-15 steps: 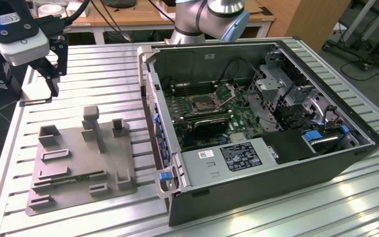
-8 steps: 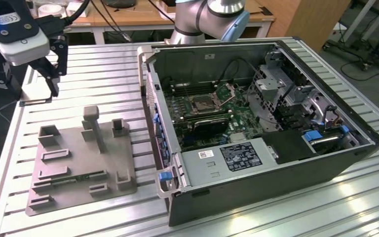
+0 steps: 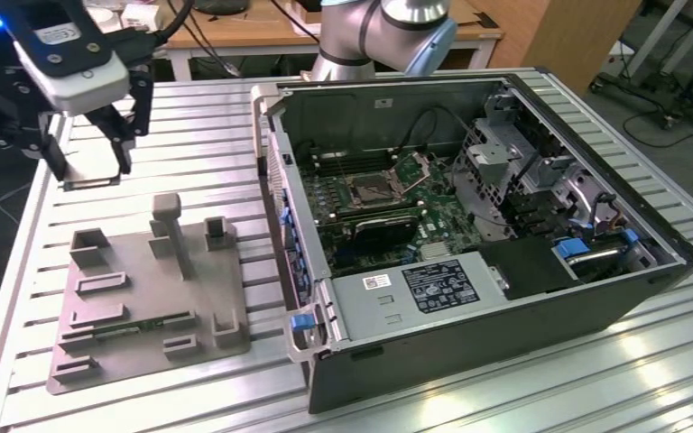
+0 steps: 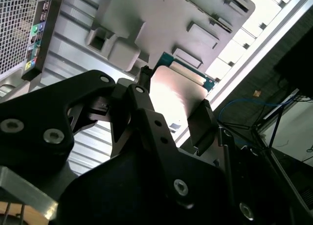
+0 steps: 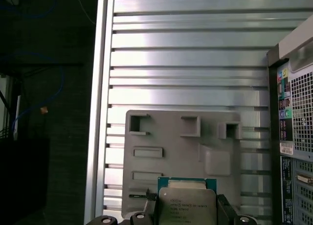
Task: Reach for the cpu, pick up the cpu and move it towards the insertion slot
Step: 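Pick up the cpu and move it towards the insertion slot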
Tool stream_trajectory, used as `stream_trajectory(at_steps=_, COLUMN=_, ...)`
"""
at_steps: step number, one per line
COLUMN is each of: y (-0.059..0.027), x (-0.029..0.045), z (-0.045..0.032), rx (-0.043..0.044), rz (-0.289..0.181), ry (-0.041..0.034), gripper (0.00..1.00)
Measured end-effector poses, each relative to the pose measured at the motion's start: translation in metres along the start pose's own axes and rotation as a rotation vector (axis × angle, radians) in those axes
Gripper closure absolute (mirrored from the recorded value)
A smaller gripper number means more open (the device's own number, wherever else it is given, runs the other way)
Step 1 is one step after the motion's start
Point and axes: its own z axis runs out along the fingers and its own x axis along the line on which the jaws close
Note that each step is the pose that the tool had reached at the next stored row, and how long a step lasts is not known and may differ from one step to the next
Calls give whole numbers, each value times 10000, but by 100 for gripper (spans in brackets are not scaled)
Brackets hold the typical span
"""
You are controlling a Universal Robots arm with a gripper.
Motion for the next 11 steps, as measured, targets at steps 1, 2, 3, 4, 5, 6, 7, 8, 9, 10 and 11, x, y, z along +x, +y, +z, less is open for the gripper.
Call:
stream_trajectory(at_steps=1, y=-1, x=-33, z=0, rx=0, rz=-1, ry=1, gripper=45)
stream_trajectory(at_steps=2, y=-1, x=-66, z=0, rx=0, rz=0, ry=1, gripper=45)
stream_trajectory(at_steps=3, y=-2, x=-94, z=0, rx=1, rz=-1, ry=1, gripper=45)
stream_trajectory(at_steps=4, y=-2, x=-121, z=-1, rx=1, rz=-1, ry=1, gripper=45)
stream_trajectory(at_steps=5, y=-3, x=-147, z=-1, rx=1, rz=-1, ry=1, gripper=45)
stream_trajectory(at_steps=6, y=-3, x=-174, z=0, rx=0, rz=-1, ry=0, gripper=45)
stream_trajectory(at_steps=7, y=-4, x=-196, z=-1, rx=1, rz=-1, ry=1, gripper=45)
stream_trajectory(at_steps=8, y=-4, x=-216, z=0, rx=0, rz=0, ry=0, gripper=45)
stream_trajectory(at_steps=9, y=-4, x=-235, z=-1, rx=1, rz=-1, ry=1, gripper=45)
stream_trajectory(at_steps=10, y=-4, x=-250, z=-1, rx=1, rz=0, ry=1, gripper=45)
stream_trajectory(at_steps=11, y=-4, x=-263, z=0, rx=0, rz=0, ry=0, gripper=45)
